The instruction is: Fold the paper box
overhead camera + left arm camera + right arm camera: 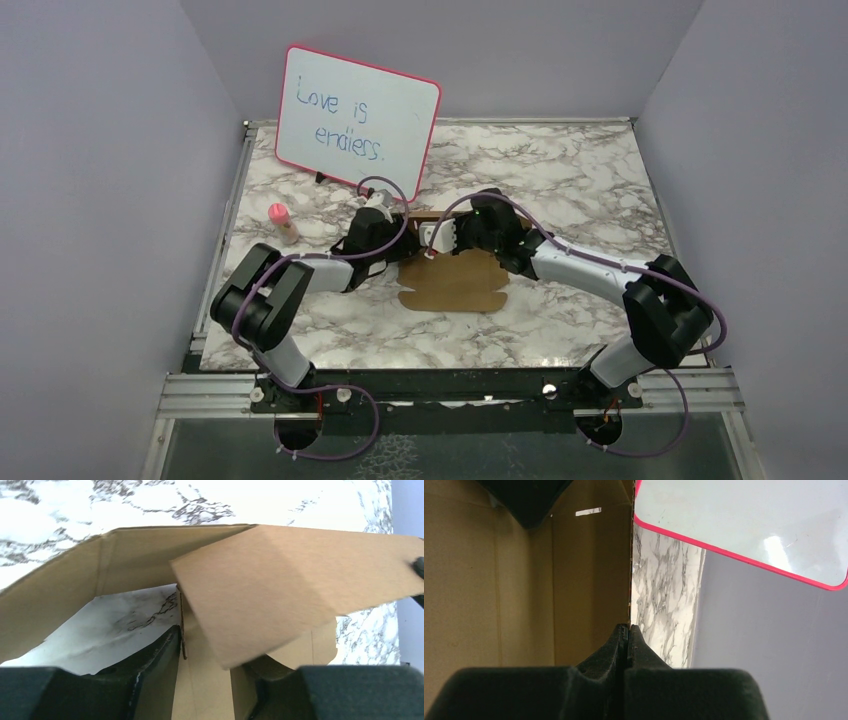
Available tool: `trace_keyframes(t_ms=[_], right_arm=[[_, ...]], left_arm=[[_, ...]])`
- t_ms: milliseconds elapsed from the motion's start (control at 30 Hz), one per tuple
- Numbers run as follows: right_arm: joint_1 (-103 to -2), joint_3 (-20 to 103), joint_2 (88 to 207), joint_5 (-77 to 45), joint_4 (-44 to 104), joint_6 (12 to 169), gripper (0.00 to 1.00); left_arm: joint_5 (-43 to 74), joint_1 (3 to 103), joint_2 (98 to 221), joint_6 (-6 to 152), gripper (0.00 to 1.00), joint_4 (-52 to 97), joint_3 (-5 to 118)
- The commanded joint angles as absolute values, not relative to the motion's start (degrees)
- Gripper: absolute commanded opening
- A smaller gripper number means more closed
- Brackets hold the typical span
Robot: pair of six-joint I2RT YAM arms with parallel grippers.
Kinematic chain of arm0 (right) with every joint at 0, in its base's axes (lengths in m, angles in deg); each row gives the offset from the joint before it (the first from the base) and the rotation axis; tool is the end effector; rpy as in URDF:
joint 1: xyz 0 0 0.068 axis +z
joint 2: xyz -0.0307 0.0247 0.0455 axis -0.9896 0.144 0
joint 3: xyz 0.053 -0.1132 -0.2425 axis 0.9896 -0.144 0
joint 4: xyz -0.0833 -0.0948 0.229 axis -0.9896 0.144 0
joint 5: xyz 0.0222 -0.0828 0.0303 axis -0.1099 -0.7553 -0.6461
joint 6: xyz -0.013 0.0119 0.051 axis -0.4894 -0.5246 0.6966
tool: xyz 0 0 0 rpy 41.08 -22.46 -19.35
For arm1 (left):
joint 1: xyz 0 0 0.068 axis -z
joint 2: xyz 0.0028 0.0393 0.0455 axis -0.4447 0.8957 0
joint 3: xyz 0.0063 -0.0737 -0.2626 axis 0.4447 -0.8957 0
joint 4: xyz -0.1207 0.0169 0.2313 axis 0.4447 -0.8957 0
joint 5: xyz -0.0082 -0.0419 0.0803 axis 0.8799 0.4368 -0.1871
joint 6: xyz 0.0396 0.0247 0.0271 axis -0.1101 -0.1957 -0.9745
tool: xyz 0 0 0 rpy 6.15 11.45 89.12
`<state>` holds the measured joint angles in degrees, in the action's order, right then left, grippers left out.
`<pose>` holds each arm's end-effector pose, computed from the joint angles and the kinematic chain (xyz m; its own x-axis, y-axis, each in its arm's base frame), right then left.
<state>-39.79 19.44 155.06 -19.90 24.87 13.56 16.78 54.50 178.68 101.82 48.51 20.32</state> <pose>0.2533 0.2311 0.2326 0.5431 -0.7722 -0.3297 -0.5959 -0.0777 -0.7993 0.2740 -0.1529 0.1431 -0.7248 -0.3377 -0.6005 0.1580 0.7670 -0.6220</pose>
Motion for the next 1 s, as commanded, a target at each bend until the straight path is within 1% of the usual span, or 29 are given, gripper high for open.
trace_keyframes(t_ms=[0, 300, 600, 667, 867, 967], right_arm=[[-39.4, 17.5, 153.3, -21.4, 19.9, 14.6, 0.01], [-39.4, 13.3, 152.2, -23.3, 15.5, 15.6, 0.01], [-39.3, 9.3, 152.9, -25.7, 10.1, 16.8, 0.01], [-39.3, 8.8, 152.6, -25.3, 9.9, 16.9, 0.01], [-39.3, 8.5, 151.4, -25.7, 10.5, 15.6, 0.01], [-39.3, 7.8, 150.5, -25.3, 10.0, 15.5, 0.01]], left_arm=[[16.0, 55.8, 177.3, 98.7, 0.38, 56.2, 19.0], [15.6, 56.7, 174.1, 94.3, 0.39, 60.8, 14.3], [18.0, 56.7, 169.8, 93.8, 0.45, 61.4, 11.6], [17.9, 56.7, 166.9, 95.0, 0.46, 61.4, 10.8], [14.0, 56.7, 153.0, 99.5, 0.47, 60.6, 7.2], [9.7, 56.6, 148.2, 99.2, 0.44, 57.2, 7.7]])
